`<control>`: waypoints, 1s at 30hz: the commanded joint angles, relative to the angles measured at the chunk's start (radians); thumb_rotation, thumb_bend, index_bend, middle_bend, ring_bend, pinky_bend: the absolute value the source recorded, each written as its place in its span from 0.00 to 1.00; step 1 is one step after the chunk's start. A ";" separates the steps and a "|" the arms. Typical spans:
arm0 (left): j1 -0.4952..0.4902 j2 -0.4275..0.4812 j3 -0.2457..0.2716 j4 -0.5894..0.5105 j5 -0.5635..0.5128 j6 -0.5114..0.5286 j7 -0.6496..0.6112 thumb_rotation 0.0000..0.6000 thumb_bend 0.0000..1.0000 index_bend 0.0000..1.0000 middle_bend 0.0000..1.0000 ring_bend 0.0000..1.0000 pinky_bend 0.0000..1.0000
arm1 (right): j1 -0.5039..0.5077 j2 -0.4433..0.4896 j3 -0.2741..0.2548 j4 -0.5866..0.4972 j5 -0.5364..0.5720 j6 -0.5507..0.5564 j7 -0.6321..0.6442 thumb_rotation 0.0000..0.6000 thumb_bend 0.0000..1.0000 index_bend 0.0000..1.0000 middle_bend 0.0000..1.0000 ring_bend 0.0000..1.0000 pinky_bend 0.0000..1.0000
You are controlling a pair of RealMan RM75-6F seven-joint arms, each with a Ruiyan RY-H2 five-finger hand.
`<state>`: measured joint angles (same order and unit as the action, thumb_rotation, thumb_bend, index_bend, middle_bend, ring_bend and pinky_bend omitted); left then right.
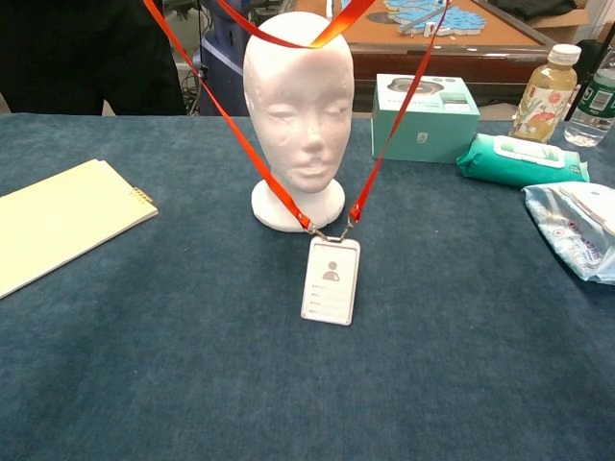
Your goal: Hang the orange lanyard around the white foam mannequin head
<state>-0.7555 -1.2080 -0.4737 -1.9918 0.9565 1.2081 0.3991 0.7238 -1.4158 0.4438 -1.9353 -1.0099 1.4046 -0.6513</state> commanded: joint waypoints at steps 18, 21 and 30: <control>-0.179 -0.034 -0.037 0.211 -0.269 -0.084 0.068 1.00 0.36 0.62 0.33 0.23 0.16 | 0.092 -0.041 0.082 0.167 0.172 -0.024 -0.006 1.00 0.56 0.63 0.28 0.11 0.04; -0.203 -0.047 -0.035 0.248 -0.297 -0.096 0.074 1.00 0.36 0.62 0.33 0.23 0.16 | 0.114 -0.055 0.091 0.196 0.194 -0.028 -0.013 1.00 0.56 0.63 0.28 0.11 0.04; -0.270 -0.088 -0.027 0.358 -0.373 -0.133 0.089 1.00 0.36 0.62 0.33 0.23 0.14 | 0.165 -0.089 0.109 0.281 0.259 -0.038 -0.030 1.00 0.56 0.63 0.28 0.11 0.04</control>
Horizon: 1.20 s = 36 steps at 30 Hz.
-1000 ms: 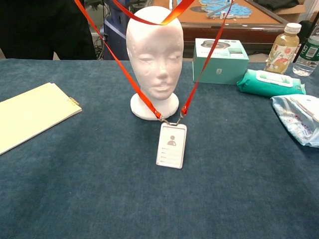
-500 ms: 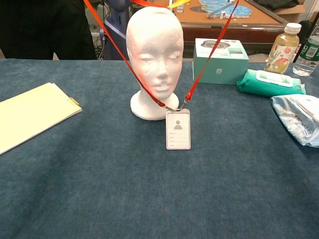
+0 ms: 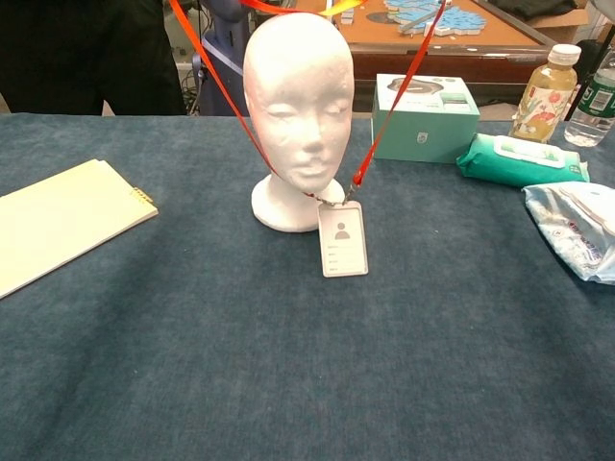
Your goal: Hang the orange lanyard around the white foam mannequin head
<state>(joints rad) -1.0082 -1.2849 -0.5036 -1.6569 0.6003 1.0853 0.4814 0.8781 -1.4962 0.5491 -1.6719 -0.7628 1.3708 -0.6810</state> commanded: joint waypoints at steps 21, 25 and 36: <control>-0.144 -0.115 0.044 0.269 -0.160 -0.086 0.084 1.00 0.35 0.58 0.30 0.21 0.12 | 0.109 -0.082 0.018 0.200 0.109 -0.030 -0.037 1.00 0.56 0.63 0.25 0.11 0.04; -0.163 -0.132 0.050 0.306 -0.180 -0.099 0.101 1.00 0.35 0.56 0.28 0.19 0.11 | 0.118 -0.091 0.020 0.231 0.128 -0.045 -0.036 1.00 0.56 0.63 0.24 0.11 0.04; -0.184 -0.149 0.067 0.374 -0.230 -0.118 0.141 1.00 0.05 0.24 0.03 0.00 0.04 | 0.158 -0.097 0.029 0.268 0.209 -0.071 -0.097 1.00 0.10 0.31 0.10 0.01 0.03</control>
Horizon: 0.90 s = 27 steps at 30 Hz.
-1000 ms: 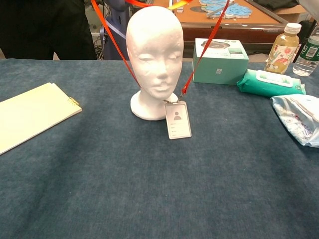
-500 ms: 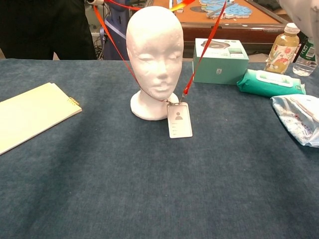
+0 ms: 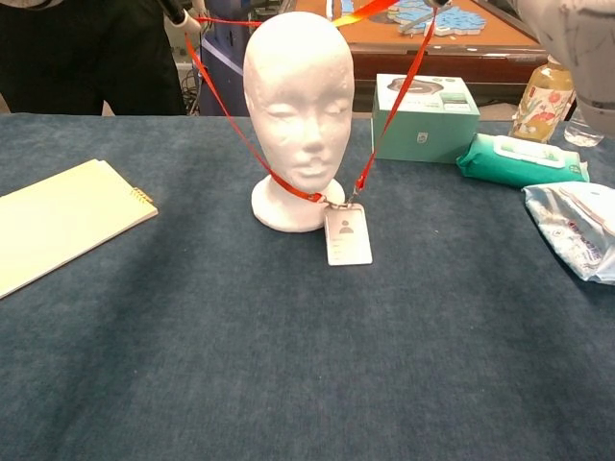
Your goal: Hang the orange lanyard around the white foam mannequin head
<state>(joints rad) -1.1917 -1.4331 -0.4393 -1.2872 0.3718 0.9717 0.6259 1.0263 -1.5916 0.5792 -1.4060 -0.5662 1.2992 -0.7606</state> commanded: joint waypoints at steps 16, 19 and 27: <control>0.089 0.104 -0.005 -0.065 0.038 -0.031 -0.117 1.00 0.00 0.08 0.00 0.00 0.03 | -0.052 0.082 -0.053 -0.133 -0.020 -0.028 0.040 1.00 0.00 0.18 0.07 0.00 0.02; 0.137 0.156 0.002 -0.138 0.063 -0.029 -0.159 1.00 0.00 0.09 0.00 0.00 0.03 | -0.087 0.127 -0.076 -0.193 -0.052 -0.028 0.063 1.00 0.00 0.18 0.09 0.00 0.02; 0.284 0.256 0.053 -0.310 0.221 0.045 -0.282 1.00 0.00 0.11 0.00 0.00 0.03 | -0.201 0.237 -0.173 -0.344 -0.177 0.008 0.129 1.00 0.06 0.22 0.17 0.06 0.02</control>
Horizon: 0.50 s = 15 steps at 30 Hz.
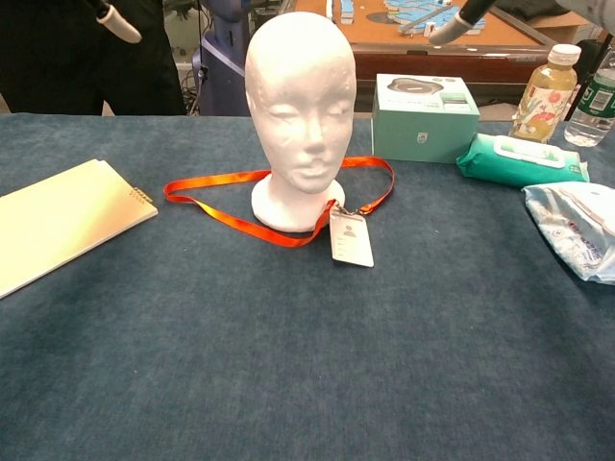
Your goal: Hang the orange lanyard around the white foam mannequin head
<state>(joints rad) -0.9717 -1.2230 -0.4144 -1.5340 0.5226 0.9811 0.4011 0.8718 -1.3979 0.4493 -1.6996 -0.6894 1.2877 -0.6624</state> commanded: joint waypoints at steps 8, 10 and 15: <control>0.237 0.124 0.117 -0.142 0.250 0.106 -0.195 1.00 0.00 0.11 0.00 0.00 0.03 | -0.187 0.181 -0.158 -0.145 -0.206 0.046 0.124 1.00 0.07 0.28 0.21 0.10 0.06; 0.281 0.140 0.147 -0.148 0.301 0.121 -0.228 1.00 0.00 0.11 0.00 0.00 0.03 | -0.222 0.217 -0.185 -0.146 -0.242 0.047 0.153 1.00 0.07 0.28 0.21 0.10 0.06; 0.382 0.167 0.214 -0.147 0.431 0.156 -0.325 1.00 0.00 0.11 0.00 0.00 0.03 | -0.308 0.276 -0.244 -0.128 -0.339 0.055 0.267 1.00 0.07 0.30 0.23 0.11 0.12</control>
<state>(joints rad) -0.6311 -1.0759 -0.2385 -1.6763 0.8968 1.1144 0.1265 0.6104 -1.1548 0.2412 -1.8344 -0.9744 1.3353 -0.4457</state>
